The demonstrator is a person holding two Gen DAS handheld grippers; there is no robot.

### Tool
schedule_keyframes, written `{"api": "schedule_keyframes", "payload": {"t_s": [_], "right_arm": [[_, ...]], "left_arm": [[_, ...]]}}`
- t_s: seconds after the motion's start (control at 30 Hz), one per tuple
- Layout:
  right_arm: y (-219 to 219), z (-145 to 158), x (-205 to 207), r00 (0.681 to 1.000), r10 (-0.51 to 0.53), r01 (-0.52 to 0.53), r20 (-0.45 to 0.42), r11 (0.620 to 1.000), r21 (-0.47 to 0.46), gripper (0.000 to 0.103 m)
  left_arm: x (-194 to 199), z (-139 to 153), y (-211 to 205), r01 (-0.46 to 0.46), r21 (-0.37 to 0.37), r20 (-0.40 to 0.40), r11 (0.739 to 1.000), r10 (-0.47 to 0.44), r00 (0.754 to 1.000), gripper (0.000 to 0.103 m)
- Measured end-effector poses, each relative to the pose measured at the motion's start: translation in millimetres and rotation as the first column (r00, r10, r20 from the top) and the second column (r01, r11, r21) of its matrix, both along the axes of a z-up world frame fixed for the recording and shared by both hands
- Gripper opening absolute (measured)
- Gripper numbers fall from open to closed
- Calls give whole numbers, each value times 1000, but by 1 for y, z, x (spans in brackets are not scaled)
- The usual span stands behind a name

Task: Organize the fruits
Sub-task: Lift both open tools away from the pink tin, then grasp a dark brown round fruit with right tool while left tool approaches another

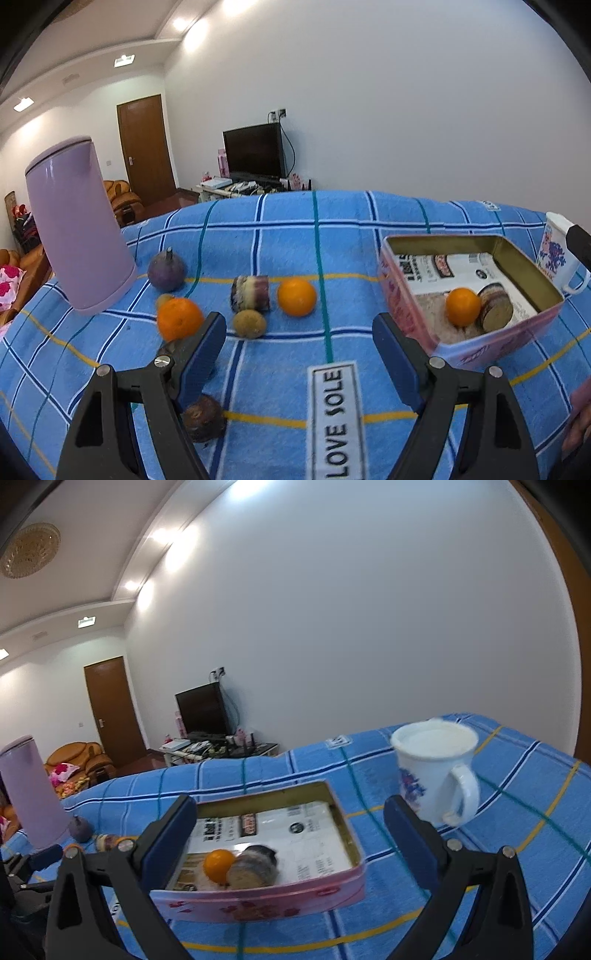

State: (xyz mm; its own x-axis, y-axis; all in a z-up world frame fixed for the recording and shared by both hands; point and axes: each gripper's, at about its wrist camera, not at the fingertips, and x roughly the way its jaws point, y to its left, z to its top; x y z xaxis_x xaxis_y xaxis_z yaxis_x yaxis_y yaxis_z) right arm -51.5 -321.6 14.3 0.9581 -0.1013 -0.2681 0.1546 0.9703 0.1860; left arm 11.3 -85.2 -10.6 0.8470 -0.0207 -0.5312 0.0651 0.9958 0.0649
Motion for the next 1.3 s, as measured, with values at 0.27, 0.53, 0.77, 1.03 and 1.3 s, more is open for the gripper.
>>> {"api": "schedule_keyframes", "payload": {"t_s": [0.27,0.53,0.77,1.03,1.3], "right_arm": [[35,-6,11,991,113,-113,-70,994,16,103],[104,-14,20,943,291,-297,-163,955,-14,103],[174,-30,37,834,474,-490,-283,872,16,86],[244,-54,55,683,581,-636,-443,771,32,69],[272,-75,76,584,605,-681,-541,728,79,41]], "left_arm": [[4,-6,40,-58,29,-51,998,60,997,83],[16,1,115,-155,21,-55,988,156,986,83],[34,-3,180,-289,-11,-60,957,288,956,83],[36,-3,186,-258,-64,-83,964,252,964,83],[37,1,185,-231,-73,-89,970,224,971,83]]}}
